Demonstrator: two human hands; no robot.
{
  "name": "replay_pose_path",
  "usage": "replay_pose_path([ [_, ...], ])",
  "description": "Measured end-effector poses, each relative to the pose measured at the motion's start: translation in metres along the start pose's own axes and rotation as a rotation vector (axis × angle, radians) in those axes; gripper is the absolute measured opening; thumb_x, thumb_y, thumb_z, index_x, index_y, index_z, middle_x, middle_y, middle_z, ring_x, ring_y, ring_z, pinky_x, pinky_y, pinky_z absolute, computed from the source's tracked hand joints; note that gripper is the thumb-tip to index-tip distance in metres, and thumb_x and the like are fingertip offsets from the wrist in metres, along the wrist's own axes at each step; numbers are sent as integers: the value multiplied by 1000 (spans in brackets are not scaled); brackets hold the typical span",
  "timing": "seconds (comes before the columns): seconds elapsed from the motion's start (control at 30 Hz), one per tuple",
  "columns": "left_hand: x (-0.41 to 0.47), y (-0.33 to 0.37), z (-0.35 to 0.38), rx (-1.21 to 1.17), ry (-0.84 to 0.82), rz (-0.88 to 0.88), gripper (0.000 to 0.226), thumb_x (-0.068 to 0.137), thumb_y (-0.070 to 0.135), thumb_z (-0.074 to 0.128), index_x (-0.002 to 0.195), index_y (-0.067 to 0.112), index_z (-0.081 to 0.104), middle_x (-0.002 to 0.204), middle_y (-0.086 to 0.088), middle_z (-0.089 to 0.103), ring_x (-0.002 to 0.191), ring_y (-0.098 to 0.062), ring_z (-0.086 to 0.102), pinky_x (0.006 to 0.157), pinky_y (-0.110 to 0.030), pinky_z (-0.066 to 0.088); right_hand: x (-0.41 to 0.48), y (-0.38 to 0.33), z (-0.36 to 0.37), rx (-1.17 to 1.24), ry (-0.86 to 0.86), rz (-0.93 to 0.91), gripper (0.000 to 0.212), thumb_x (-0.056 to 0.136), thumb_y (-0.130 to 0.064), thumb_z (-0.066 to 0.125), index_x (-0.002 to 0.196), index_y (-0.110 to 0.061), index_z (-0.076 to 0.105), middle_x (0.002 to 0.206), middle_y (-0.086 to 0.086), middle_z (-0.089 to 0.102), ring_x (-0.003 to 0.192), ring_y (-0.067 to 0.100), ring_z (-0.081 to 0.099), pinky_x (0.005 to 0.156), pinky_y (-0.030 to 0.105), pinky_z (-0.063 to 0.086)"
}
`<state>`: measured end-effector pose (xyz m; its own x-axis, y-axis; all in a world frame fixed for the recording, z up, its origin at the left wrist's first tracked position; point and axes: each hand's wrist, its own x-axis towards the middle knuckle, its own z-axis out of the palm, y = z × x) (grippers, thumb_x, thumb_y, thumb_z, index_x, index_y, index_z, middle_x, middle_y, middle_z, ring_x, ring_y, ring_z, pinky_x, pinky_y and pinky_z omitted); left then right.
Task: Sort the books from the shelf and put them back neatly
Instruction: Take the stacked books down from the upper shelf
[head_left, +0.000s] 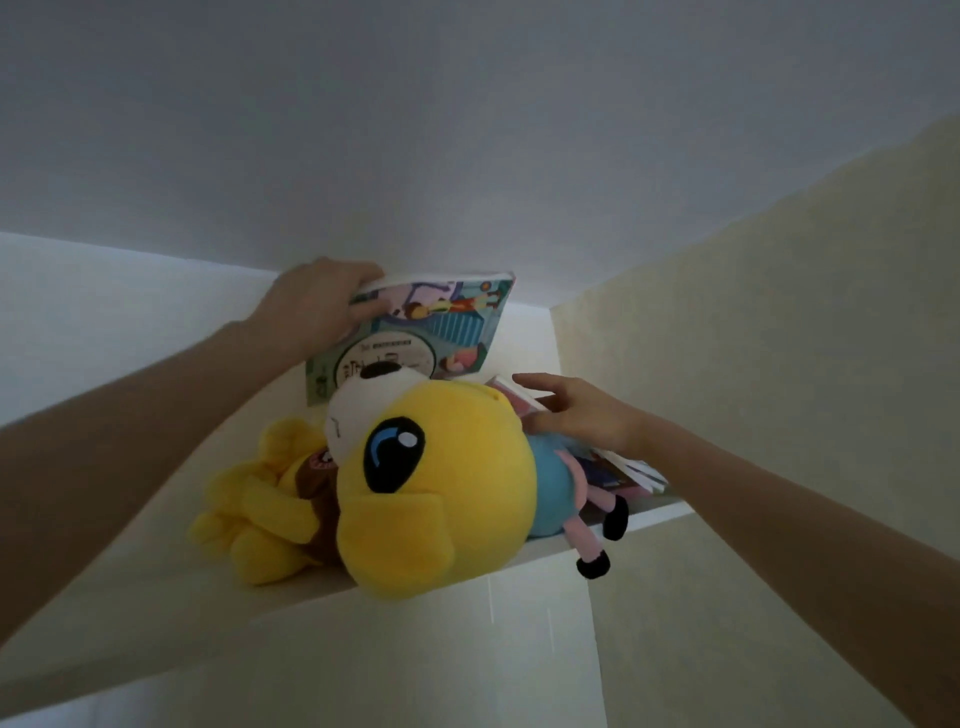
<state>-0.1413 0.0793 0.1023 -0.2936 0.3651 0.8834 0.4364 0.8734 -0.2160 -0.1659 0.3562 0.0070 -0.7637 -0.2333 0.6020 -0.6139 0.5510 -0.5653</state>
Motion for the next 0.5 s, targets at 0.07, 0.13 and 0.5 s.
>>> replay_pose_path([
  [0.07,12,15,-9,27,9,44,26,97,33,51,106,11,61,79,-5,57,70,-23,52,58,-29,33,2,7,-2,-55,11,-28,62,90,-18,65,146,-18,37,141,5,49,121,19,52,99,32,47],
  [0.13,22,31,-13,61,15,91,25,97,33,51,104,11,60,72,0,52,68,-21,49,57,-29,31,5,11,-4,-147,5,-52,59,90,-28,64,143,-17,42,141,3,49,124,19,50,106,39,41],
  [0.5,44,99,6,145,26,190,25,97,33,50,109,12,60,77,-1,51,69,-20,49,62,-27,34,21,33,-29,-467,-89,-10,51,87,-35,64,135,-20,52,127,4,60,107,18,56,99,35,42],
])
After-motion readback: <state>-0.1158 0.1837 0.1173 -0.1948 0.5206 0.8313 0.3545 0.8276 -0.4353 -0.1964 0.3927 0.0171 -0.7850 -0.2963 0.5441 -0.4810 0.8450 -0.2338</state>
